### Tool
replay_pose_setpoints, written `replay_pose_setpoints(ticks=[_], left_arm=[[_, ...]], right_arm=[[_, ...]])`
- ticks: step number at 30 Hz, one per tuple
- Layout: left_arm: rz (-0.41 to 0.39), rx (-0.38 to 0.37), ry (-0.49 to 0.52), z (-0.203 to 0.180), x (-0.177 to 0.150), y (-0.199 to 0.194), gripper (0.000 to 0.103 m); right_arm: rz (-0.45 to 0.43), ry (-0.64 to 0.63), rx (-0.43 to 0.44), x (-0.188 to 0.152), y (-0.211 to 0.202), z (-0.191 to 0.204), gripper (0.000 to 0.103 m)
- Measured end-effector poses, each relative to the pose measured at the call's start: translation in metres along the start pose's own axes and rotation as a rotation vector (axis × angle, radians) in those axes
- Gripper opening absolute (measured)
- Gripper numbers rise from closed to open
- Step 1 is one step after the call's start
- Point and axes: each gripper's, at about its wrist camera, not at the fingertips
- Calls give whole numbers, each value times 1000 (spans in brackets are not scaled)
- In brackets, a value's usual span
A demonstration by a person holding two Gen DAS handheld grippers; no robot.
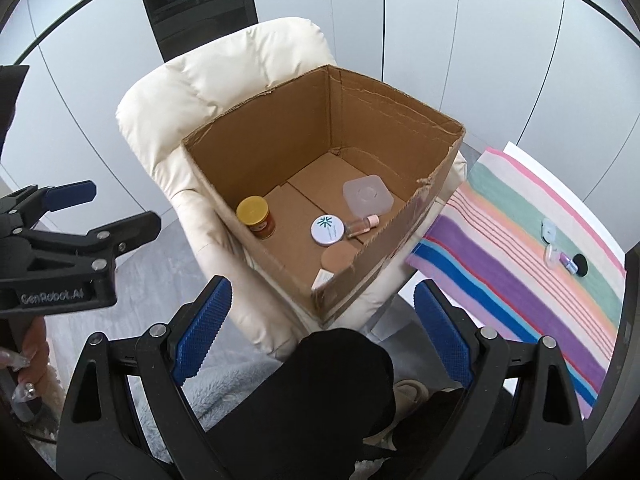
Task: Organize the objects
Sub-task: 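Withdraw both tools from the box back toward the cloth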
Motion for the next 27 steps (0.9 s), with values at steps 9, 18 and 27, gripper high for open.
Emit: replay_pose_setpoints(ticks=[9, 18, 27], left_arm=[[-22, -29, 38, -16, 1, 3, 100], [2, -75, 96, -44, 10, 24, 100], [18, -147, 212, -110, 24, 45, 100]], right_arm=[[-16, 34, -17, -8, -14, -13, 94], [-11, 93, -61, -14, -12, -46, 94], [21, 243, -154, -36, -8, -117, 94]])
Point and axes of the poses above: each gripper's, at about its wrist camera, not at the fingertips, and y roughly the way its jaws point, z to its left, x to its top, and after that the axes turned 15 degrees about -x, right-handed
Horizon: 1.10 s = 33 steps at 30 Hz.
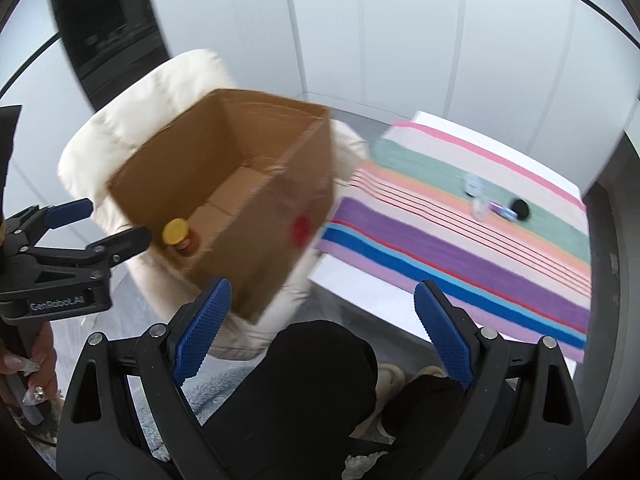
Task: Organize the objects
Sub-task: 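Withdraw both tools from the box back toward the cloth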
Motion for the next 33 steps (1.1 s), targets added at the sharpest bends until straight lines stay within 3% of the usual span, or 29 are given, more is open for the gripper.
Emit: replay_pose_setpoints(ticks=[13, 24, 33], left_arm=[[24, -131, 160, -108, 43, 54, 100], [71, -183, 231, -179, 61, 93, 100], [164, -235, 226, -227, 88, 156, 100]], right_arm=[[78, 256, -159, -33, 22, -144, 94], [120, 334, -212, -54, 48, -213, 94], [144, 372, -213, -40, 97, -248, 94]])
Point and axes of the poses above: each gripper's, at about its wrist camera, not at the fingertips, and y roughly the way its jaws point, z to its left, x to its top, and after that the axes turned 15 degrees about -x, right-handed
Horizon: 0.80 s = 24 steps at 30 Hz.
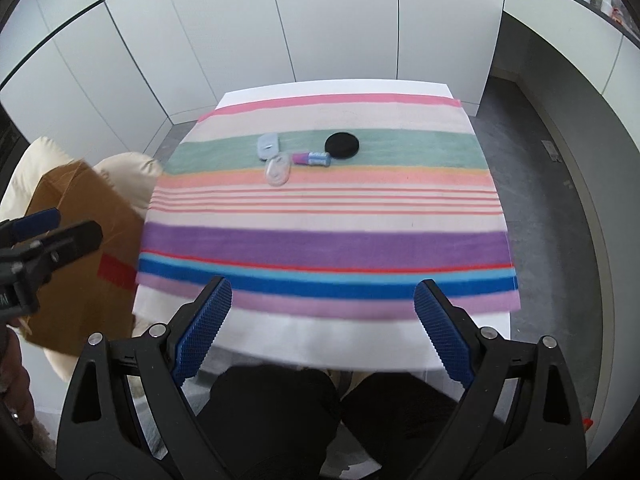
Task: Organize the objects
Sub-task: 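Withdraw both tools from the box back toward the cloth, then grasp the clear lens case with left tool while right tool grasps black compact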
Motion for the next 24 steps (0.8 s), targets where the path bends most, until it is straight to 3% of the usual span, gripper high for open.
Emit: replay_pose_setpoints(ticks=[9, 16, 19, 24], left_arm=[[38, 36, 11, 15, 43, 94, 100], [44, 8, -37, 27, 67, 179, 100], [47, 13, -56, 28, 71, 207, 100], [48, 19, -97, 36, 77, 238, 100]], right_arm=[[-23, -16, -2, 58, 78, -11, 94], [-29, -35, -35, 112, 170, -16, 94], [-21, -56, -13, 125, 211, -13, 94], [-37, -122, 30, 129, 245, 3, 94]])
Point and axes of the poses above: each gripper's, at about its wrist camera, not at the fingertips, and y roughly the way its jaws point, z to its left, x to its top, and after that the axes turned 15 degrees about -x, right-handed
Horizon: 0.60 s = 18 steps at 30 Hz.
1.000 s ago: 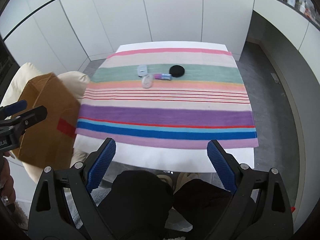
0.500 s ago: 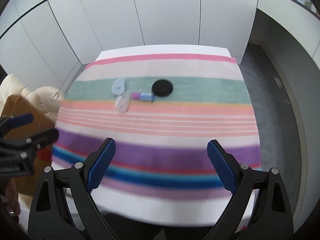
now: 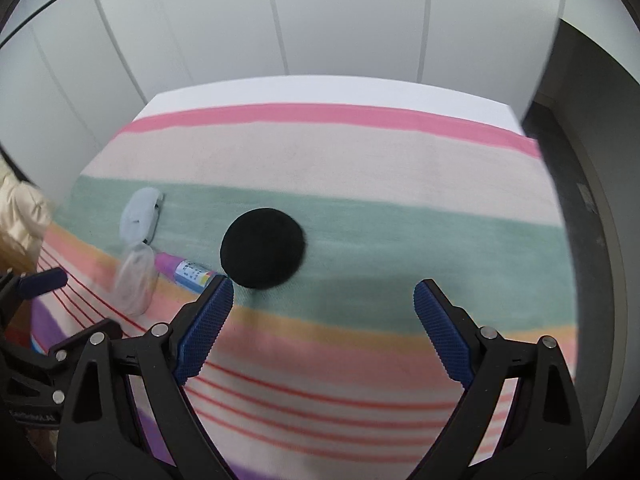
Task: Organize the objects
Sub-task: 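Grasp the clear lens case with left tool while right tool grasps black compact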
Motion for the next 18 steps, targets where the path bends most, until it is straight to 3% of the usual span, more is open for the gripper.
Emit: replay_pose_setpoints(ticks=[3, 9, 10, 13, 16, 17, 18], left_arm=[[-7, 4, -20, 6, 5, 10, 100], [-18, 30, -31, 11, 13, 25, 100], [-18, 29, -34, 11, 14, 27, 99], [-26, 45, -27, 10, 16, 33, 94], [-66, 24, 31, 1, 15, 28, 59], [-68, 17, 47, -2, 15, 26, 41], [-59, 13, 60, -5, 16, 27, 40]], right_arm=[[-25, -38, 24, -2, 7, 12, 94], [-72, -87, -16, 3, 19, 29, 91], [-82, -100, -28, 4, 19, 33, 86], [-123, -134, -24, 3, 14, 39, 51], [-133, -152, -26, 0, 10, 44, 49], [-139, -152, -29, -1, 9, 44, 48], [-138, -145, -28, -2, 9, 44, 47]])
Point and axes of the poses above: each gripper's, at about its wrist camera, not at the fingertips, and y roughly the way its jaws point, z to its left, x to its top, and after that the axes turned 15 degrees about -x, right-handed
